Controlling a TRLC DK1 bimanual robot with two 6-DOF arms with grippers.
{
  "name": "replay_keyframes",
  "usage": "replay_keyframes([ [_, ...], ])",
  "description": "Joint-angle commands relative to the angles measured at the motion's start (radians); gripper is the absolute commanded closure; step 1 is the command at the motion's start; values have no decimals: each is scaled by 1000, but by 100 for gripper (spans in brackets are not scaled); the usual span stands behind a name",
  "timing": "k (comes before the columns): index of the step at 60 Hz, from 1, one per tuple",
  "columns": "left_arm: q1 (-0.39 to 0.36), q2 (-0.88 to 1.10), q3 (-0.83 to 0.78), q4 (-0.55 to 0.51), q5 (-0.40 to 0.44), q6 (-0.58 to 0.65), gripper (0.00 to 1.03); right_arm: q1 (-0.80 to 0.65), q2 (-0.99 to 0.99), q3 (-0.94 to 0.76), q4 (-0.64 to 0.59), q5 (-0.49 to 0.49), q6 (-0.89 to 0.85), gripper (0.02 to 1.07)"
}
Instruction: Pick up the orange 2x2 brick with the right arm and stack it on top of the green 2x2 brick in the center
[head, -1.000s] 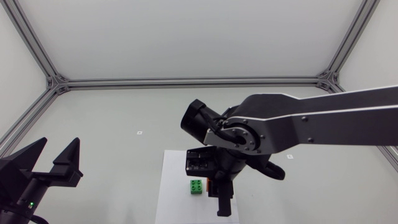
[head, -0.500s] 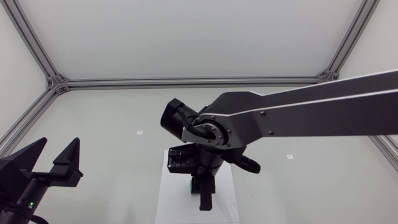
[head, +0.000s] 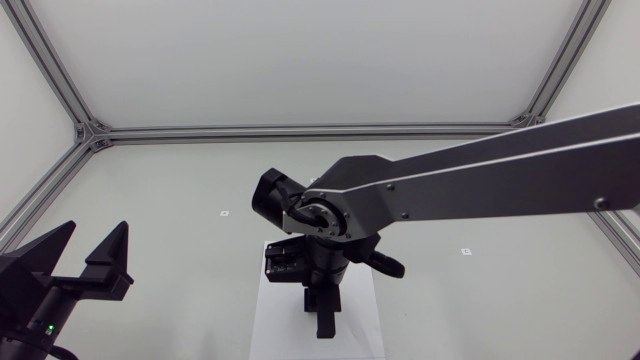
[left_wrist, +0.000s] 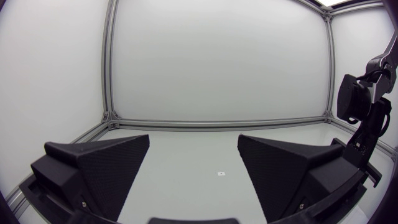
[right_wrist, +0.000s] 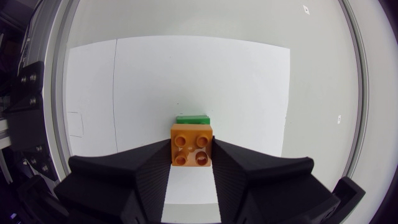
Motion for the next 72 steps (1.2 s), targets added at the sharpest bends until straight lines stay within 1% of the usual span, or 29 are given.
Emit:
replay_keyframes([
  [1, 3, -8, -41, -15, 4, 13, 4, 10, 25, 21, -3, 8, -25, 101],
  [58, 3, -8, -41, -14, 4, 13, 4, 14, 62, 30, 5, 10, -31, 101],
  [72, 3, -8, -41, -14, 4, 13, 4, 14, 92, 39, -10, 40, -23, 101],
])
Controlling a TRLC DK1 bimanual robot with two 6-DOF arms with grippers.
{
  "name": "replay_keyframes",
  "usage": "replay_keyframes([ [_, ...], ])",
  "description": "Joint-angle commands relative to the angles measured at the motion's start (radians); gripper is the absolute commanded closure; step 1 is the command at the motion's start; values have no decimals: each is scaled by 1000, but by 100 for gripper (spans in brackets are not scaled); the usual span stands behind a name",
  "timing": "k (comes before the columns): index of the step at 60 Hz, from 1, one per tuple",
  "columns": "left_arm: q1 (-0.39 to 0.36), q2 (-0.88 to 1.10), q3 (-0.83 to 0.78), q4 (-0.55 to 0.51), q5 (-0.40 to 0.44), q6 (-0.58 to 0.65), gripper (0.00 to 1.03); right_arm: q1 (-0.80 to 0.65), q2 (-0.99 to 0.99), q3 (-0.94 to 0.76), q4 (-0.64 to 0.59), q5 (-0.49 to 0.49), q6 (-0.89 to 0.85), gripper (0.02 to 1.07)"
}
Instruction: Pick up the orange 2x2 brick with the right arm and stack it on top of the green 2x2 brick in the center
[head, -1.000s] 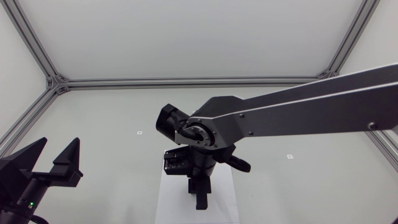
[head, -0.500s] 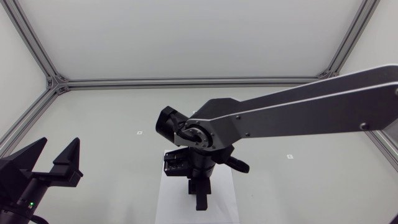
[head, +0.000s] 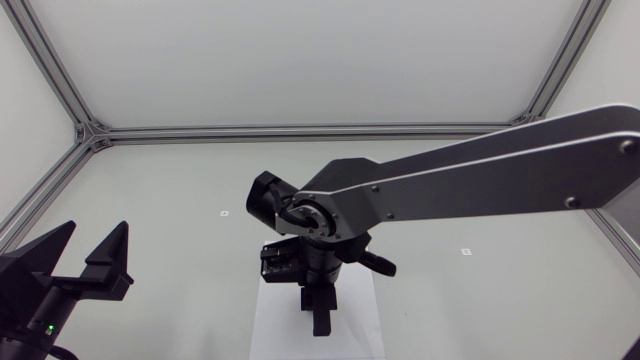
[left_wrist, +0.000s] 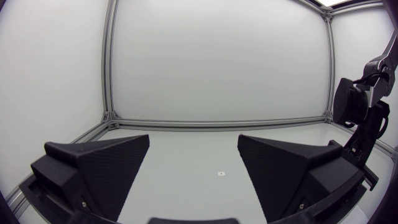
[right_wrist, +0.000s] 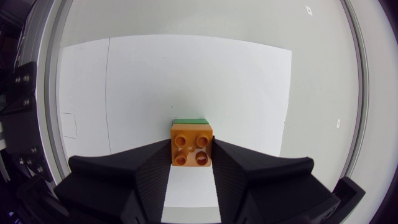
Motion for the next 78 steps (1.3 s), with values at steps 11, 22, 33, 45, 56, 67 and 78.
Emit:
replay_keyframes([
  [11, 2, -8, -41, -15, 4, 13, 4, -3, 89, 18, -58, 21, 0, 101],
  [22, 2, -8, -41, -15, 6, 13, 4, -26, 87, 7, -92, -64, -12, 101],
  [33, 2, -8, -41, -14, 4, 13, 4, -29, 61, -40, -49, -93, -6, 101],
  [45, 2, -8, -41, -14, 4, 13, 4, 2, 73, -60, -1, 4, 50, 101],
  [56, 2, -8, -41, -15, 4, 13, 4, 2, 121, -10, -50, 4, 47, 101],
  [67, 2, -8, -41, -15, 4, 13, 4, -26, 126, -14, -52, -62, 3, 101],
  [78, 2, -8, -41, -14, 4, 13, 4, -29, 116, -33, -20, -91, -9, 101],
])
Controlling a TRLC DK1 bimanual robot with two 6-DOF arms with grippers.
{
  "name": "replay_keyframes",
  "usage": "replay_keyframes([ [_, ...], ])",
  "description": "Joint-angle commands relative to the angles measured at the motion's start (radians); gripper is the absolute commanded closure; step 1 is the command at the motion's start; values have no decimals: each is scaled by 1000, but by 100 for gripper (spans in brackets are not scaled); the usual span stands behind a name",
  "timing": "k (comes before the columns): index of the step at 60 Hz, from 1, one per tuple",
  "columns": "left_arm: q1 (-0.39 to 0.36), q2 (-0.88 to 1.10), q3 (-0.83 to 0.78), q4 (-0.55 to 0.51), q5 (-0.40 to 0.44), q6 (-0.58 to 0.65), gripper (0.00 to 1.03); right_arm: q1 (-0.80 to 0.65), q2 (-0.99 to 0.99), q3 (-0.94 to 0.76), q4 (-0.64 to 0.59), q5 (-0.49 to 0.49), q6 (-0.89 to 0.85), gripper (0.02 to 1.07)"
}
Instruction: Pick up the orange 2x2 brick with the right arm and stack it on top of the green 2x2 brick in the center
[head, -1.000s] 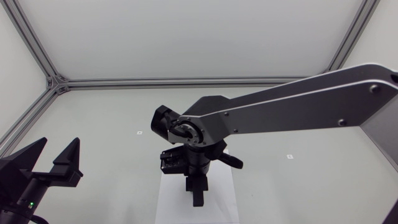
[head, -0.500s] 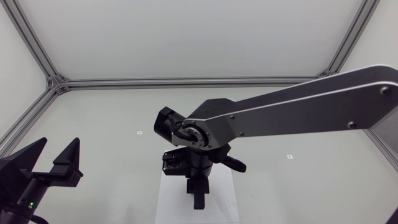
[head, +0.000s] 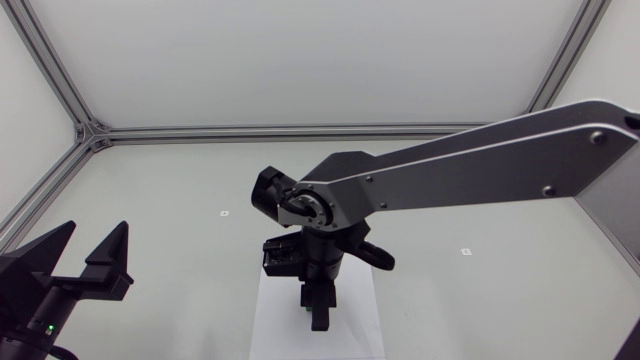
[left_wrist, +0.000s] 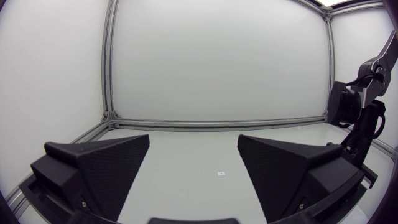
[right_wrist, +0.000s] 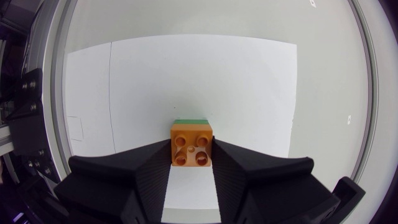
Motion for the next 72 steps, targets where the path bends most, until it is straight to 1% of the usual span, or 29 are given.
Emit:
replay_keyframes([
  [1, 3, -8, -41, -13, 4, 13, 4, 3, 76, -70, 25, -15, -24, 101],
  [7, 3, -8, -41, -15, 4, 13, 4, 10, 76, -72, 40, -11, -23, 101],
  [15, 3, -8, -41, -13, 4, 13, 4, 16, 78, -62, 37, 15, -9, 101],
  [29, 3, -8, -41, -13, 4, 13, 4, 13, 84, -84, 30, 31, -18, 101],
  [72, 3, -8, -41, -13, 4, 13, 4, 8, 86, -39, -39, 63, -46, 101],
])
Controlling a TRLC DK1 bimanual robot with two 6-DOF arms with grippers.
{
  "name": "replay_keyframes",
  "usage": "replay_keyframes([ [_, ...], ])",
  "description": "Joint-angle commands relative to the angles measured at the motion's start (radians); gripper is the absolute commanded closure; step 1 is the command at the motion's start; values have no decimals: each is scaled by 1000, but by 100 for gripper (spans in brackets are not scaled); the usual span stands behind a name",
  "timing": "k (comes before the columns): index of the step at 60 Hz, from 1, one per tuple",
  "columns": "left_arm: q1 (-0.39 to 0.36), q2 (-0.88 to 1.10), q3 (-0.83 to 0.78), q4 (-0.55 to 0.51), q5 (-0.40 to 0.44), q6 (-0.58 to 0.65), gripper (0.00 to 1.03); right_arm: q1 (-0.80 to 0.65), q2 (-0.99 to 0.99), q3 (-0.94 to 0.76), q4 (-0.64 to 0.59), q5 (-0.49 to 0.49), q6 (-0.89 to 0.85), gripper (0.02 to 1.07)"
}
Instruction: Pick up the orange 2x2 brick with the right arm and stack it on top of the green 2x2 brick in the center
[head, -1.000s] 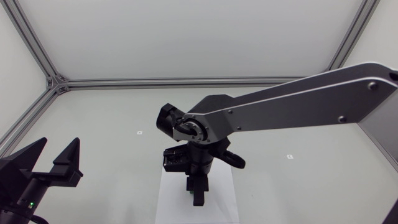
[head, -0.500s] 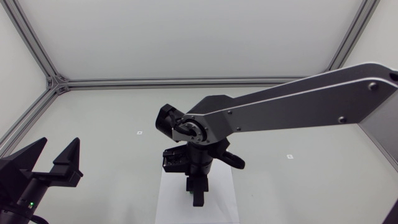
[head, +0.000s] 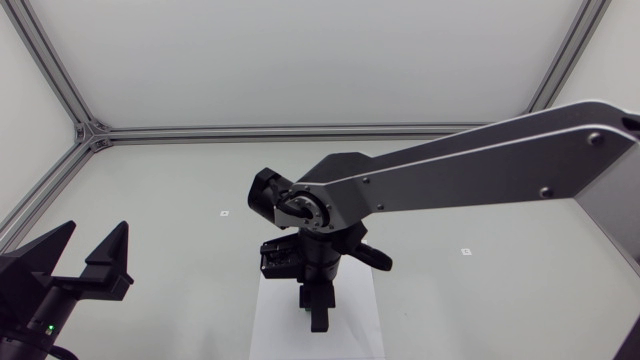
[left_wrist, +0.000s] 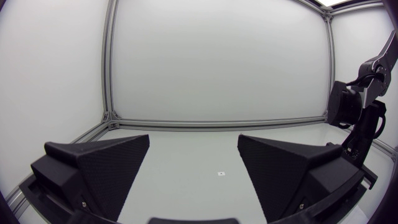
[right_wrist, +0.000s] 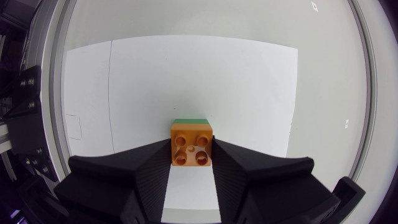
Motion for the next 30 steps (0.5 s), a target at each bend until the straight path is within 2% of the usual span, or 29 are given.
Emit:
replay_keyframes([
  [1, 3, -8, -41, -15, 4, 13, 4, 3, 80, -45, -31, 32, -24, 101],
  [8, 3, -8, -41, -15, 4, 13, 4, 3, 78, -42, -31, 32, -24, 101],
  [12, 3, -8, -41, -15, 4, 13, 4, 1, 75, -40, -31, 32, -24, 95],
  [30, 3, -8, -41, -13, 4, 13, 4, 0, 57, -29, -31, 30, -22, 89],
])
